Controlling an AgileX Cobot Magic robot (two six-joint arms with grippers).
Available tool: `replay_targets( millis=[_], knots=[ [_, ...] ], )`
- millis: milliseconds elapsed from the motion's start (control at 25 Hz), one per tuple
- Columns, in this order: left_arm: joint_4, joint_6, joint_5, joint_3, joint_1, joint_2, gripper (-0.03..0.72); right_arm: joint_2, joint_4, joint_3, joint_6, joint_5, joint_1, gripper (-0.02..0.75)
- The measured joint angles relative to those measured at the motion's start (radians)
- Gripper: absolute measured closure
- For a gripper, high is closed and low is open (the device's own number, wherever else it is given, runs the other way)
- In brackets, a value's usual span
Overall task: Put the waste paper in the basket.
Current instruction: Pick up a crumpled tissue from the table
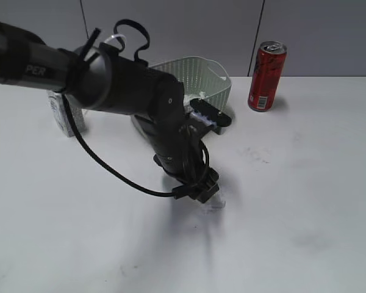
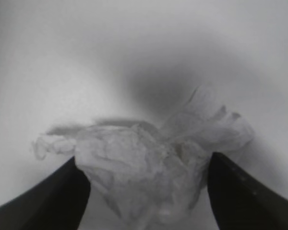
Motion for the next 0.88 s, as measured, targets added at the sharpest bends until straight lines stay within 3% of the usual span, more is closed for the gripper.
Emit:
replay_targets(
  millis=[240, 400, 520, 720, 880],
  knots=[
    [0.001, 0.001, -0.016, -0.012, -0.001, 0.03, 0.129, 0.0, -0.004, 0.0, 0.0, 0.0, 0.0, 0.149],
    [0.002, 0.002, -0.025, -0.014, -0.001, 0.032, 0.194, 0.0, -0.006, 0.0, 0.0, 0.0, 0.0, 0.149],
    [0.003, 0.002, -0.025, -0.014, -0.001, 0.032, 0.308, 0.0, -0.006, 0.0, 0.0, 0.0, 0.0, 0.149],
    [-0.003, 0.002, -0.001, -0.017, -0.001, 0.031, 0.613, 0.0, -0.006, 0.0, 0.0, 0.0, 0.0, 0.149],
    [0.009, 0.002, 0.039, -0.01, -0.001, 0.008, 0.68, 0.0, -0.006, 0.0, 0.0, 0.0, 0.0, 0.149]
  ],
)
